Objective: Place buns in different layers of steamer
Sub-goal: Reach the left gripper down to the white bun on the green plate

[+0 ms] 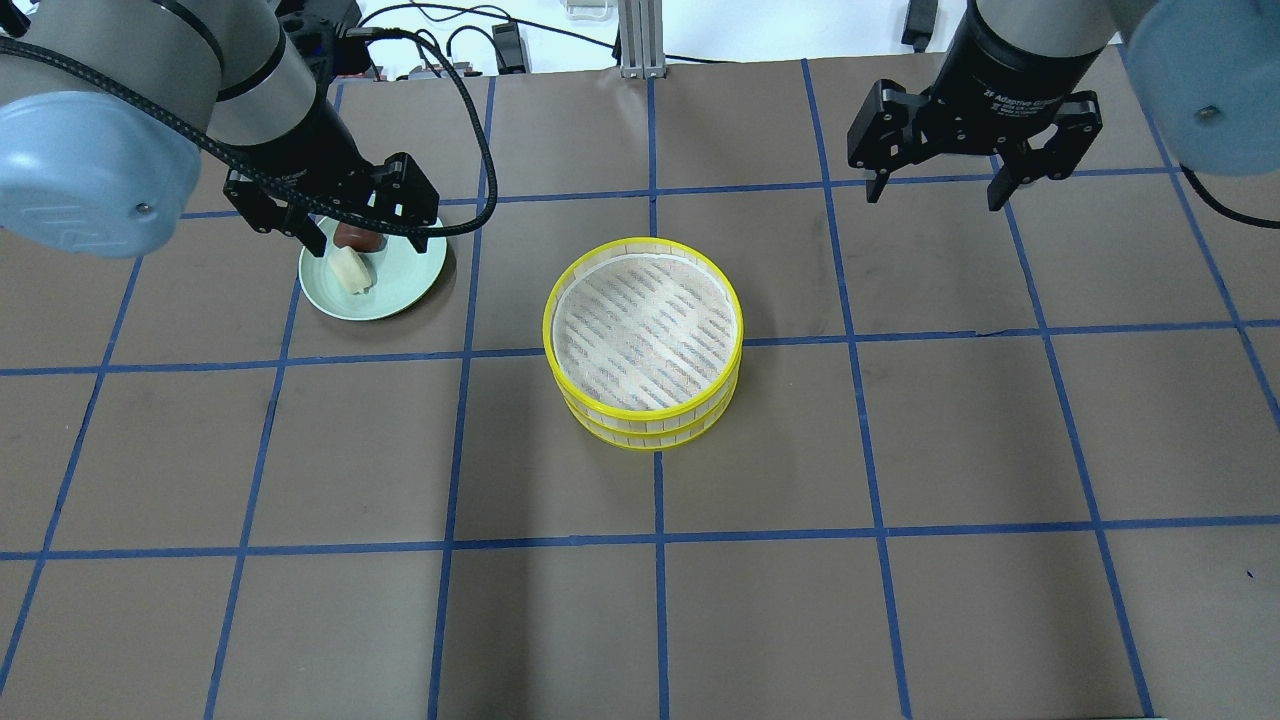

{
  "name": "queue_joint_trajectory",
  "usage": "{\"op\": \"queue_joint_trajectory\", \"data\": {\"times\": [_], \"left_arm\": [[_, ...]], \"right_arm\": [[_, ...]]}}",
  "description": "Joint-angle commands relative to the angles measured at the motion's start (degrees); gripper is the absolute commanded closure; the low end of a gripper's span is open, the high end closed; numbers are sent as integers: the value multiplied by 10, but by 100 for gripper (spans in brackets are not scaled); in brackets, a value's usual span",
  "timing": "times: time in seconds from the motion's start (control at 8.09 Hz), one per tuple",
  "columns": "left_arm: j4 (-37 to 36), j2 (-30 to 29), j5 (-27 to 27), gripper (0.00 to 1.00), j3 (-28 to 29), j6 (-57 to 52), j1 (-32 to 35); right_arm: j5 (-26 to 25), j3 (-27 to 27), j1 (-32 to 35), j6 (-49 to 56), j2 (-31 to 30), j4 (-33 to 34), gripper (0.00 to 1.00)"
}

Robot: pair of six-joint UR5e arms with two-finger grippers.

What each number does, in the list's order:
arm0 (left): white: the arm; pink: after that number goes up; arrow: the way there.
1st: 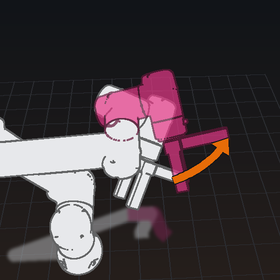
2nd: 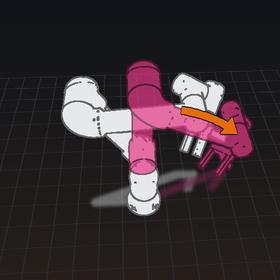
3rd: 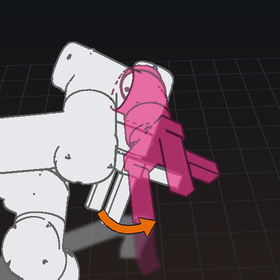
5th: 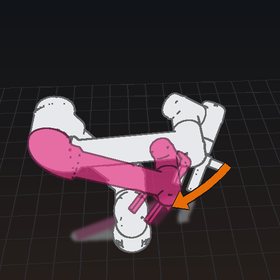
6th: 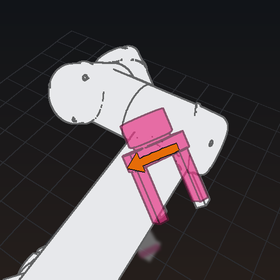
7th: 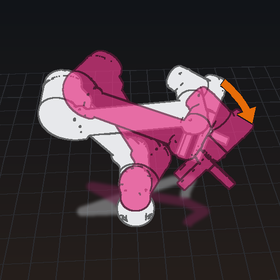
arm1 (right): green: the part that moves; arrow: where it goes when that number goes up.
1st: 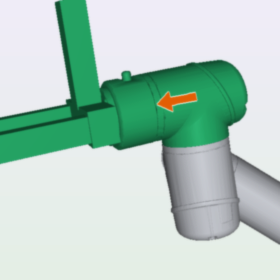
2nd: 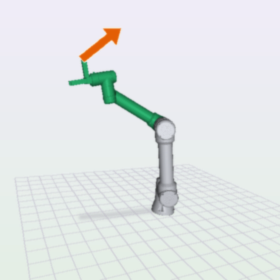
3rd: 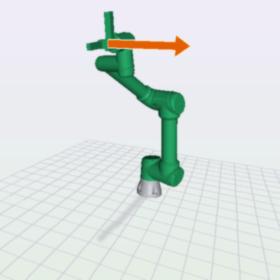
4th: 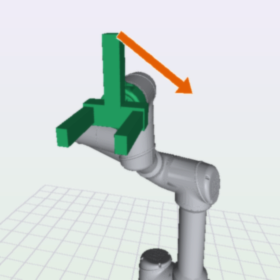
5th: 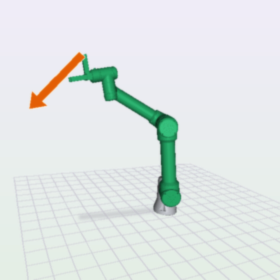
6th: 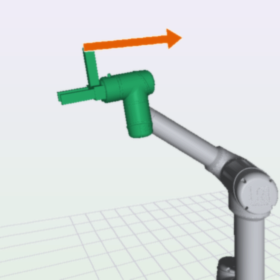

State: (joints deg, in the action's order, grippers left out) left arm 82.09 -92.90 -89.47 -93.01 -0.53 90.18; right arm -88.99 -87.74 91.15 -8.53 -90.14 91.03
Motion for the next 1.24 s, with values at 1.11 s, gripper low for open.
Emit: {"op": "queue_joint_trajectory", "data": {"times": [1.11], "left_arm": [[-130,-118,-4,0,-2,-93,-68]], "right_arm": [[-4,-1,-1,1,0,-4,0]]}}
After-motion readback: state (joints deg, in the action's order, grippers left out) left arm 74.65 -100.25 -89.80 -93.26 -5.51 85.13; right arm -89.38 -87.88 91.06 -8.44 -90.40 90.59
